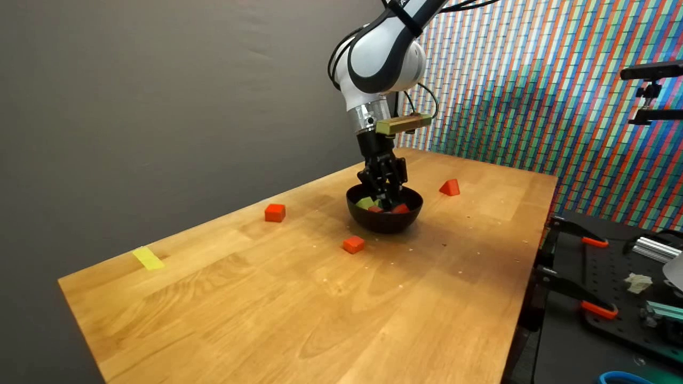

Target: Remove all the contents from the black bowl.

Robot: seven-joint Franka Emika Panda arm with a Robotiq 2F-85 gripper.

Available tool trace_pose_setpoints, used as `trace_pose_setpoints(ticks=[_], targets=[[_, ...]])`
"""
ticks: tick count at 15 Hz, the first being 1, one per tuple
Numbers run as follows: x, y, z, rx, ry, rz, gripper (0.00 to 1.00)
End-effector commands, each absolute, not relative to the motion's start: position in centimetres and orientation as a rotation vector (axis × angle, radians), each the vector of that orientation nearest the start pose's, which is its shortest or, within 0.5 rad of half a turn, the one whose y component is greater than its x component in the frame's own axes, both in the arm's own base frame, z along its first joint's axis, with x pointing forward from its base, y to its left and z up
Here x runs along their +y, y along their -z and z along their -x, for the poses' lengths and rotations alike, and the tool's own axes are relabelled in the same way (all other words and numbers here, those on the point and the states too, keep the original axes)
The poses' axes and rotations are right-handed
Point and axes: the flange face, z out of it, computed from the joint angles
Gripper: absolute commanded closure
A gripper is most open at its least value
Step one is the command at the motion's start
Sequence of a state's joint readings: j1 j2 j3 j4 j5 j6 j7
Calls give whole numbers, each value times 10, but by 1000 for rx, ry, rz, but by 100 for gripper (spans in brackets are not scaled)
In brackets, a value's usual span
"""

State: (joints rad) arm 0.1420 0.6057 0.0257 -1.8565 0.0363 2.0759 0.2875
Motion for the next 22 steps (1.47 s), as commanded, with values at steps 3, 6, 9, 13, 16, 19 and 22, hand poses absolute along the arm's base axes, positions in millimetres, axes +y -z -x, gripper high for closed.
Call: trace_pose_setpoints(ticks=[3,6,9,13,16,19,22], targets=[[119,-151,-596,412,-529,3259,78],[125,-149,-596,492,-499,3300,71],[132,-156,-592,583,-385,3356,40],[143,-165,-586,653,-173,3396,8],[142,-161,-585,730,-97,3397,0],[138,-155,-582,785,-57,3374,0],[136,-149,-579,796,-42,3347,0]])
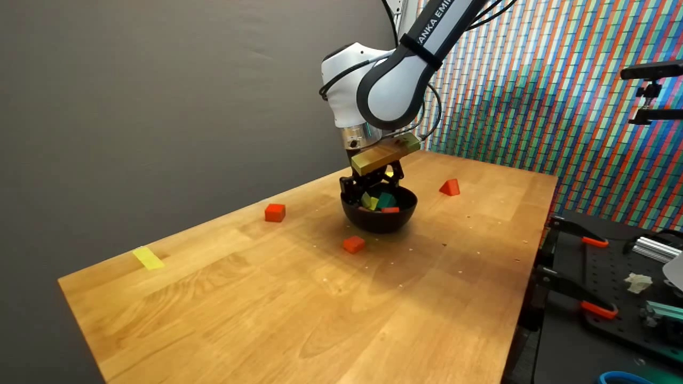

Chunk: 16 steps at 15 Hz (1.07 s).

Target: Remove all the contents from the black bowl.

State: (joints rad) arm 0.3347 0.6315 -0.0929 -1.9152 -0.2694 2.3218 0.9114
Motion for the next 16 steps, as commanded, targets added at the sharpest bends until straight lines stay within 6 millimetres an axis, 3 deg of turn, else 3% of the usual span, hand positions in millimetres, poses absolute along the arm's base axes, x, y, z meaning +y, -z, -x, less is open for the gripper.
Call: trace_pose_setpoints(ticks=[1,2,7,9,13,16], targets=[[135,-147,-578,792,-45,3344,25],[134,-146,-578,787,-48,3342,26],[134,-150,-576,732,-34,3319,67],[133,-154,-575,710,-22,3299,79],[123,-164,-563,608,37,3205,77],[108,-179,-536,493,139,3126,77]])
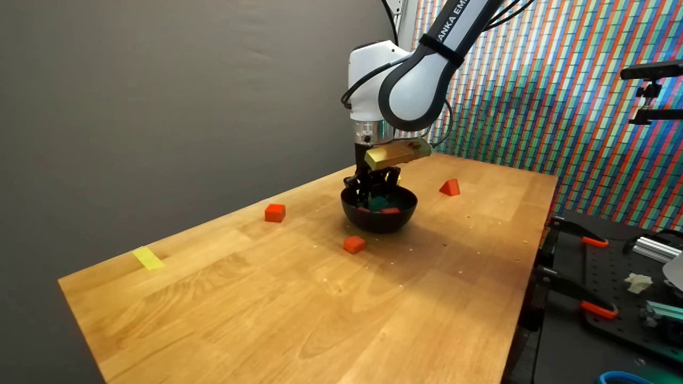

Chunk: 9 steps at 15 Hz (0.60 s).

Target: Remove all the contents from the black bowl.

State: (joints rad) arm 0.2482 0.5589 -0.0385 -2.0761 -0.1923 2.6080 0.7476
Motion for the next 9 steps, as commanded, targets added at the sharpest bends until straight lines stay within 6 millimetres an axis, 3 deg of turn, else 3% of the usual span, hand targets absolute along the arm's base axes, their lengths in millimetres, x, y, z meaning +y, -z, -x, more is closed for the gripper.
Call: trace_pose_setpoints(ticks=[1,4,9], targets=[[100,-183,-525,469,179,3105,77],[72,-199,-491,353,301,3059,77],[28,-209,-413,370,392,3011,77]])
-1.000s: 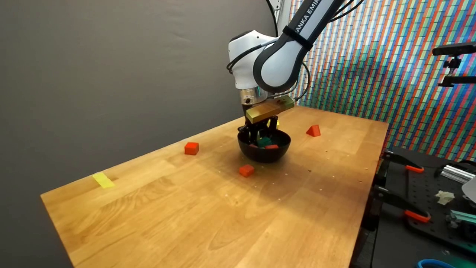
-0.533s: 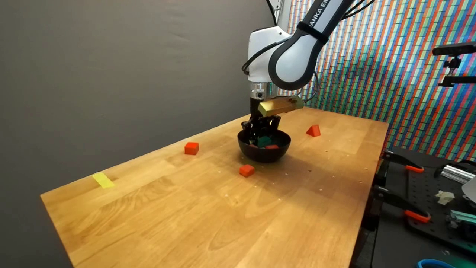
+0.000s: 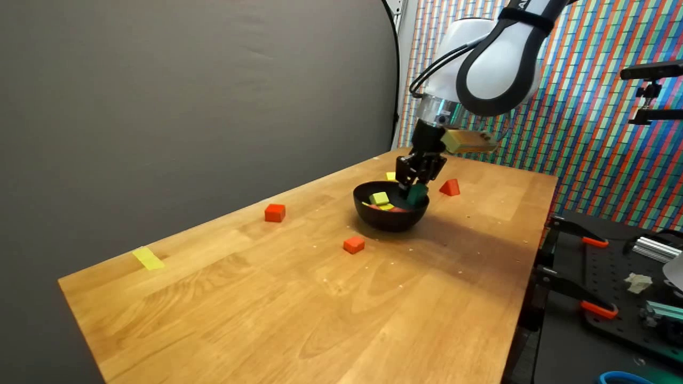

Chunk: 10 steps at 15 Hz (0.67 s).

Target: Remove all the contents from the black bowl.

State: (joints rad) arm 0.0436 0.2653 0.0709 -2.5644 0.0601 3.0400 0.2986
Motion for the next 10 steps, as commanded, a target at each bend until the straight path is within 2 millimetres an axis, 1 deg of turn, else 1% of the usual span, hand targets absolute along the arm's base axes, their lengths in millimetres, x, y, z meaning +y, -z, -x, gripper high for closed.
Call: trace_pose_setpoints(ticks=[1,2,3,4,5,7,8,10], targets=[[21,-211,-400,368,417,3010,77],[18,-212,-389,375,438,3009,77],[17,-213,-386,379,471,3003,77],[12,-213,-410,380,500,2972,77],[11,-215,-406,367,555,2970,77],[15,-216,-413,293,620,2942,77],[13,-214,-421,230,629,2922,77],[6,-214,-429,51,631,2907,77]])
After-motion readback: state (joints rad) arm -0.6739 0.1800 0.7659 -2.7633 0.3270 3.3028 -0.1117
